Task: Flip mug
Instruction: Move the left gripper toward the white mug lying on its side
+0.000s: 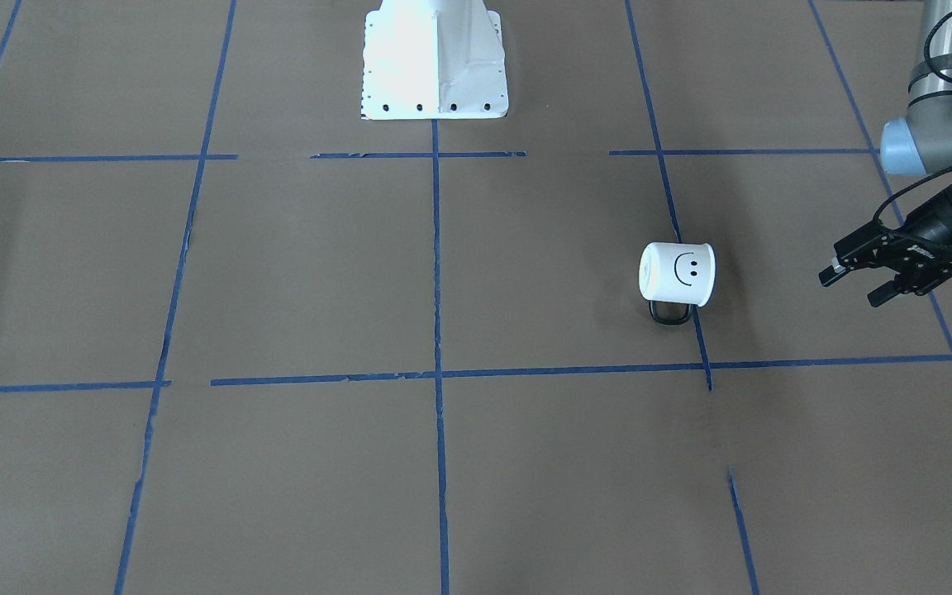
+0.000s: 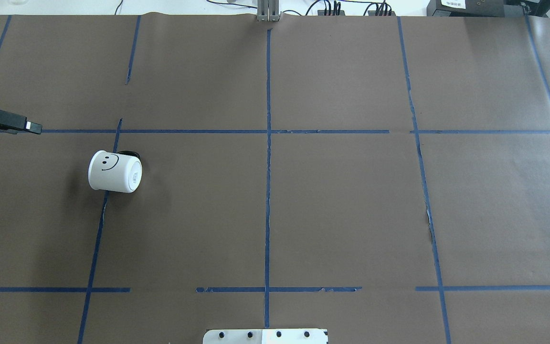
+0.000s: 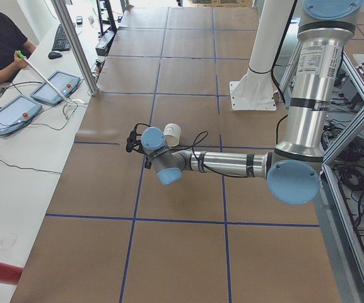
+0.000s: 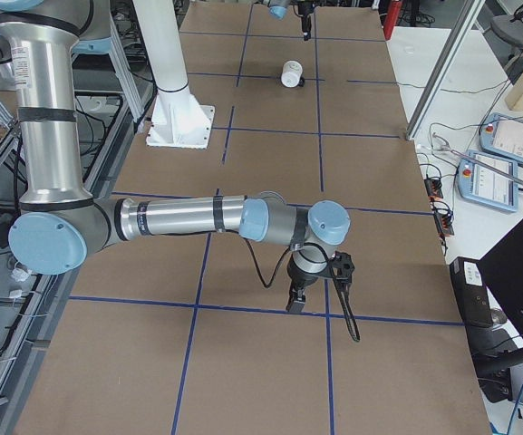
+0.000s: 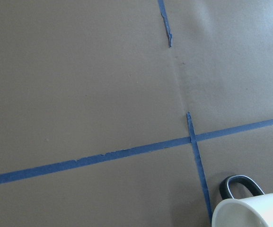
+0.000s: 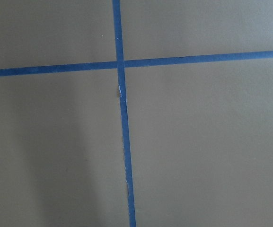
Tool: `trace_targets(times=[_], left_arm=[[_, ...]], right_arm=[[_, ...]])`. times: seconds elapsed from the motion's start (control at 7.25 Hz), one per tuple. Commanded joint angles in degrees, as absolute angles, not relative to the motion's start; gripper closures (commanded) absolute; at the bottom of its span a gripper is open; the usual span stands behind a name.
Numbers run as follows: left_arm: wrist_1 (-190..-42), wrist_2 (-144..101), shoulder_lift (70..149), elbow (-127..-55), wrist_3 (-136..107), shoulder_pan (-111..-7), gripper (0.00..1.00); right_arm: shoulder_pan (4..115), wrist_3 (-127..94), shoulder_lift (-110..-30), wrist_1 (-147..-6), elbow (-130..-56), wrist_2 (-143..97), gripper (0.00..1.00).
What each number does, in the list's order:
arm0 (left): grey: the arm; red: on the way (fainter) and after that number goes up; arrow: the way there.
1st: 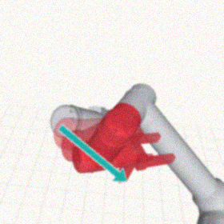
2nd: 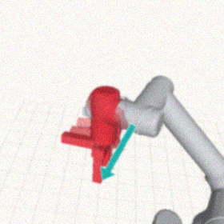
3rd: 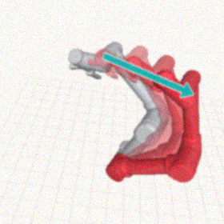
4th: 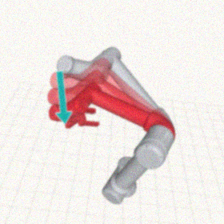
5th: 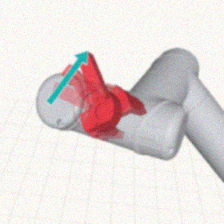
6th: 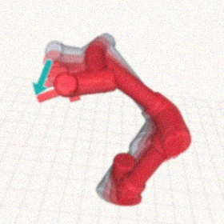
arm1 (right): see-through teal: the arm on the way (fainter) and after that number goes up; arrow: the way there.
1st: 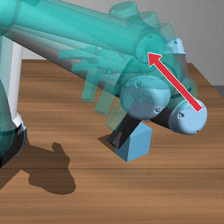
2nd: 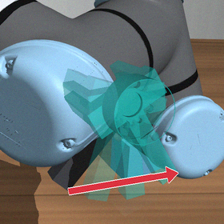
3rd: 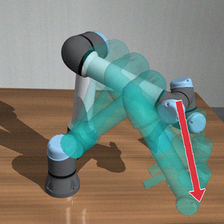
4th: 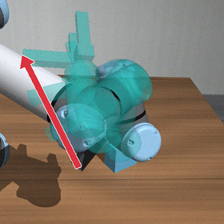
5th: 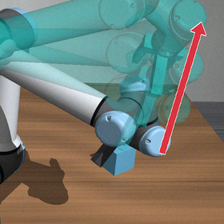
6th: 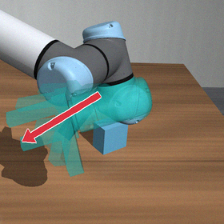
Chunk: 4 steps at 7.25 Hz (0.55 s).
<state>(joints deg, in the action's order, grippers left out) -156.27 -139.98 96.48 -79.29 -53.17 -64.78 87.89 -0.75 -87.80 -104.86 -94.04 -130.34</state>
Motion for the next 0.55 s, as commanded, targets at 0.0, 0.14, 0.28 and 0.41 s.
trace_targets(times=[0.0,0.14,0.28,0.41], left_arm=[[-167.8,-140.0,97.2,-75.0,-66.8,-62.5,0.00],[-170.2,-140.0,97.5,-74.8,-72.3,-62.3,0.00],[-174.3,-139.9,97.6,-74.4,-78.9,-61.7,0.00],[-178.2,-139.3,98.1,-73.1,-82.8,-61.2,0.00]], right_arm=[[87.9,-0.8,-87.8,-104.9,-94.0,-130.3,0.00],[87.9,-0.8,-87.8,-104.9,-94.0,-130.3,0.00],[87.9,-0.8,-87.8,-104.9,-94.0,-130.3,0.00],[87.9,-0.8,-87.8,-104.9,-94.0,-130.3,0.00]])
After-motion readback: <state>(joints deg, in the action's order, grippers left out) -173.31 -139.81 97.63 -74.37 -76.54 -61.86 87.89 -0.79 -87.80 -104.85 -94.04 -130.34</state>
